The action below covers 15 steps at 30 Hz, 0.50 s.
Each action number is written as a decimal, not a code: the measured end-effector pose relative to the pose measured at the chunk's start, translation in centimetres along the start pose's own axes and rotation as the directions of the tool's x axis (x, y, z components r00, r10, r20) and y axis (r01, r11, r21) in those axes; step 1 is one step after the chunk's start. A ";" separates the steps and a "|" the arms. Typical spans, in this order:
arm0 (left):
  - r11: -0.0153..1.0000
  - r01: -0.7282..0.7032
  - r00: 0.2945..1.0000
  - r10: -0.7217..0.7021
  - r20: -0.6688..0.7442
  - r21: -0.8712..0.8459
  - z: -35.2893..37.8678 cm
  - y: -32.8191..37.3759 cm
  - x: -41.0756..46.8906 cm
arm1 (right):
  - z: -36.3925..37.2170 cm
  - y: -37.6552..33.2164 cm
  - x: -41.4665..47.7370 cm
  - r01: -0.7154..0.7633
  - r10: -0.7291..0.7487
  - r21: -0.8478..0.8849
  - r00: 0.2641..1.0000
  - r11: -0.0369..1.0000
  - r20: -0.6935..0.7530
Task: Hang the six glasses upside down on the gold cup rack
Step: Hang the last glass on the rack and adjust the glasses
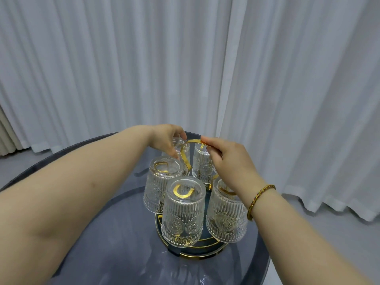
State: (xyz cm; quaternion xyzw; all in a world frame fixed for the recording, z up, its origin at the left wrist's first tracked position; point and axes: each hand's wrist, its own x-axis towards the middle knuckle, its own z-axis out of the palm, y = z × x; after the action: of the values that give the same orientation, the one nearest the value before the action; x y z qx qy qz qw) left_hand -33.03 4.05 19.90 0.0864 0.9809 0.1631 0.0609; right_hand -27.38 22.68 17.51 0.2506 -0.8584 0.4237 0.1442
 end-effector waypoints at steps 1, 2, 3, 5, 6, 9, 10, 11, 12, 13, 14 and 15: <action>1.000 0.000 1.000 0.000 0.009 -0.003 0.0 -0.1 0.0 | 0.0 0.0 0.0 -0.002 0.002 0.005 1.000 1.000 0.003; 1.000 0.001 1.000 -0.001 0.019 -0.005 -0.1 -0.1 0.0 | 0.0 0.0 0.0 -0.004 0.004 0.006 1.000 1.000 0.005; 1.000 0.001 1.000 -0.001 0.030 -0.008 -0.1 -0.1 0.0 | 0.0 0.1 0.1 -0.007 0.007 0.005 1.000 1.000 0.007; 1.000 0.006 0.999 -0.005 0.046 -0.023 -0.2 -0.1 -0.1 | 0.1 0.1 0.1 -0.011 0.011 0.003 1.000 1.000 0.008; 0.999 0.009 0.999 -0.007 0.050 -0.035 -0.2 -0.1 -0.1 | 0.0 0.1 0.1 -0.011 0.011 -0.001 1.000 1.000 0.008; 0.998 0.014 0.998 -0.010 0.063 -0.061 -0.3 -0.1 -0.3 | 0.0 0.0 0.0 -0.007 0.007 0.000 1.000 1.000 0.008; 0.997 0.017 0.998 -0.012 0.068 -0.073 -0.4 -0.2 -0.3 | 0.0 -0.1 0.0 -0.009 0.009 0.002 1.000 1.000 0.010; 0.996 0.023 0.997 -0.016 0.073 -0.092 -0.5 -0.1 -0.4 | 0.0 -0.1 0.0 -0.011 0.011 0.004 1.000 1.000 0.009; 0.994 0.029 0.997 -0.020 0.080 -0.107 -0.6 -0.1 -0.4 | 0.0 -0.1 0.0 -0.012 0.012 0.002 1.000 1.000 0.012; 0.992 0.034 0.996 -0.024 0.086 -0.119 -0.7 -0.1 -0.5 | 0.0 -0.1 0.0 -0.010 0.010 0.001 1.000 1.000 0.009; 0.991 0.039 0.995 -0.027 0.095 -0.127 -0.7 0.0 -0.5 | 0.0 -0.1 0.0 -0.008 0.008 -0.003 1.000 1.000 0.011; 0.990 0.039 0.994 -0.025 0.106 -0.134 -0.8 0.0 -0.6 | 0.0 -0.1 0.0 -0.005 0.005 -0.007 1.000 1.000 0.008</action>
State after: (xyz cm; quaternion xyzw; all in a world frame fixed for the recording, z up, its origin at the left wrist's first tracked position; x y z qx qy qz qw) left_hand -32.61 3.70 20.69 0.0747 0.9643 0.2239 0.1203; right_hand -27.29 22.60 17.58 0.2494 -0.8611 0.4201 0.1407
